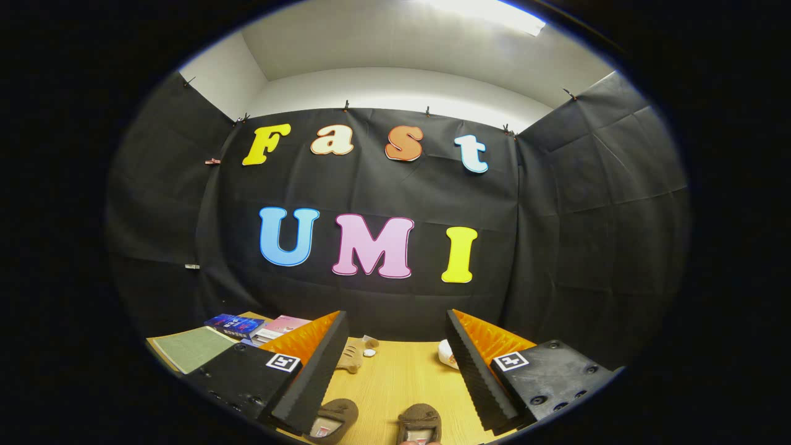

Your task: Open the storage box then place both shoes into the box .Put the left shoe in first, then the right shoe, with the right side of both shoes facing outward in a uniform manner.

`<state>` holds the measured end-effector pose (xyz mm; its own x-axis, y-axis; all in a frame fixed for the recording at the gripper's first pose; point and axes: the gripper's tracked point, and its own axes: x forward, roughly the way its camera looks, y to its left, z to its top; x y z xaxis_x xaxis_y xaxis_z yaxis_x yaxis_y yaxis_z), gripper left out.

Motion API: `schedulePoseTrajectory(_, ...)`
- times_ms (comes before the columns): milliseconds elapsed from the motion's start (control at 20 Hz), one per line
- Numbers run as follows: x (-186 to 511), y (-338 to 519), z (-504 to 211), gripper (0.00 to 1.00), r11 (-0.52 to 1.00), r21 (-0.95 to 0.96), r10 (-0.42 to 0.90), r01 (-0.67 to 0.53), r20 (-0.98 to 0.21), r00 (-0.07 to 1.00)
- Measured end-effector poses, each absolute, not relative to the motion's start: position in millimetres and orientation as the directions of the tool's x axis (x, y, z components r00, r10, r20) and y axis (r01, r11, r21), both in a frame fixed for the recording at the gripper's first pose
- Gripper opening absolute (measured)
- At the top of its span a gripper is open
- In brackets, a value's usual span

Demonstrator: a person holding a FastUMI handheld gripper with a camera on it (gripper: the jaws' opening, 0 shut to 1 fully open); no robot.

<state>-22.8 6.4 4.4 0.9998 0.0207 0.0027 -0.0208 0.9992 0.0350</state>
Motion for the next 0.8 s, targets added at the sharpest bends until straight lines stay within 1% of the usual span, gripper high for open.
schedulePoseTrajectory(550, -27, 39, -12, 0.97, 0.997, 0.048, 0.064, -0.063, -0.036, 0.997)
schedulePoseTrajectory(800, -21, 73, -40, 0.97, 0.988, 0.095, 0.131, -0.12, -0.115, 0.985)
